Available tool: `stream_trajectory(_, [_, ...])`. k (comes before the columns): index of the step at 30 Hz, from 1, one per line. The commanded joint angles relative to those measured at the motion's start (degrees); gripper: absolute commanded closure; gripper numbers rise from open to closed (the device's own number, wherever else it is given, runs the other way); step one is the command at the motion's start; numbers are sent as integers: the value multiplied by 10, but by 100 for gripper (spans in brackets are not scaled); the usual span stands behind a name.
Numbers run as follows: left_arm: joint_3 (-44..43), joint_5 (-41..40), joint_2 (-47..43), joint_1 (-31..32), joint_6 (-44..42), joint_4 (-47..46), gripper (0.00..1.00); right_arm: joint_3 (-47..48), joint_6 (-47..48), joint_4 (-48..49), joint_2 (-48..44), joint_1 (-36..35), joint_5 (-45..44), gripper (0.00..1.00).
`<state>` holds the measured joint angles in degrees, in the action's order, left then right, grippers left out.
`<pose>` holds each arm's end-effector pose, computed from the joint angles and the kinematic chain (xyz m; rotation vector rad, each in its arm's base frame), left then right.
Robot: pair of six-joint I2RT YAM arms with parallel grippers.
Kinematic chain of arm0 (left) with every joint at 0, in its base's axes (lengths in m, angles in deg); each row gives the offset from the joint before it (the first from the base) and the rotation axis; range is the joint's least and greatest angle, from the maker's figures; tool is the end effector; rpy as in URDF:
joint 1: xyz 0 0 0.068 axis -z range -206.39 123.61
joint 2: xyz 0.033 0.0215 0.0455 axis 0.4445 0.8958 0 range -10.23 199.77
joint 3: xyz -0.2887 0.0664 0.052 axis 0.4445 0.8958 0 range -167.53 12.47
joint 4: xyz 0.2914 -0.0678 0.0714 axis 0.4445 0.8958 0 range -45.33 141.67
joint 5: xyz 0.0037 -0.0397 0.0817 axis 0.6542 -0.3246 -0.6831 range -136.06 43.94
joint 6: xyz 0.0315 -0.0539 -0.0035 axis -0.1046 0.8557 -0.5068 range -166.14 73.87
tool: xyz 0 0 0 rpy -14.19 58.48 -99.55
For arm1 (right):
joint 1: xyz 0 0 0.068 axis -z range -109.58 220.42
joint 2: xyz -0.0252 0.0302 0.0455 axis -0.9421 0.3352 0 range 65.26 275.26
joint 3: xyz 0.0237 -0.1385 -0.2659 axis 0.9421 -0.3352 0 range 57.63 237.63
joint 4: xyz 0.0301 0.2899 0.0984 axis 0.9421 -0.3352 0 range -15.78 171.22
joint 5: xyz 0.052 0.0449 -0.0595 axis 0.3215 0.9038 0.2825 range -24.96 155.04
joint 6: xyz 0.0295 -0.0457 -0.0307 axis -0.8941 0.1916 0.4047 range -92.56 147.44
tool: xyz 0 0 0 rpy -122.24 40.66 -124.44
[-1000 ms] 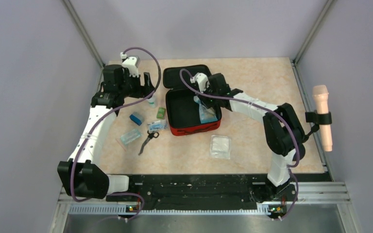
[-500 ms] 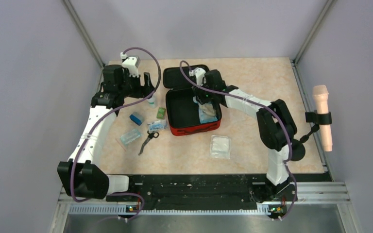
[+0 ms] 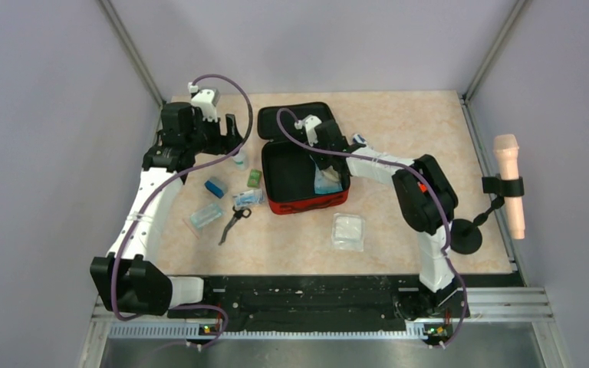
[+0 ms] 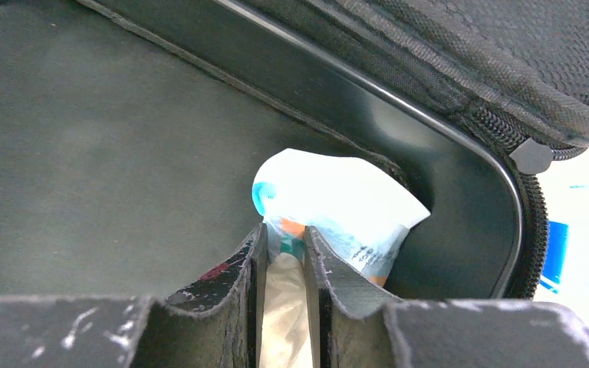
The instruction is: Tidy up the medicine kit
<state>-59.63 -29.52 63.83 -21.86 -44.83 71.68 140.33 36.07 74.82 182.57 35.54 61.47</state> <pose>0.3378 -0.0404 0.3870 0.2350 2.0599 -0.3618 0.4298 0.2959 0.1764 -0.8184 2.1394 0.1672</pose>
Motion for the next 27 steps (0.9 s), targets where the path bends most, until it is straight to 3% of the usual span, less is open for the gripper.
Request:
stream_trajectory(1, [-7, -3, -20, -3, -8, -18, 12, -15, 11, 22, 10, -3, -52, 77])
stream_trajectory(4, [-8, -2, -18, -3, -8, -17, 12, -13, 6, 18, 7, -3, -35, 76])
stream_trajectory(11, [-1, -4, -21, -4, -8, -16, 12, 25, -21, -19, -50, -2, 75, 57])
stream_trajectory(14, [4, 1, -21, -5, -7, -18, 12, 25, -39, -29, -74, -2, 86, 56])
stream_trajectory(17, [5, 3, -18, -5, -3, -20, 12, 16, -45, -29, -82, -2, 76, 62])
stream_trajectory(21, [6, 6, -17, -5, 2, -22, 12, 6, -31, -21, -76, -2, 47, 83])
stream_trajectory(27, [9, 4, -19, -6, 0, -22, 12, 15, -6, -16, -41, -2, 39, 86])
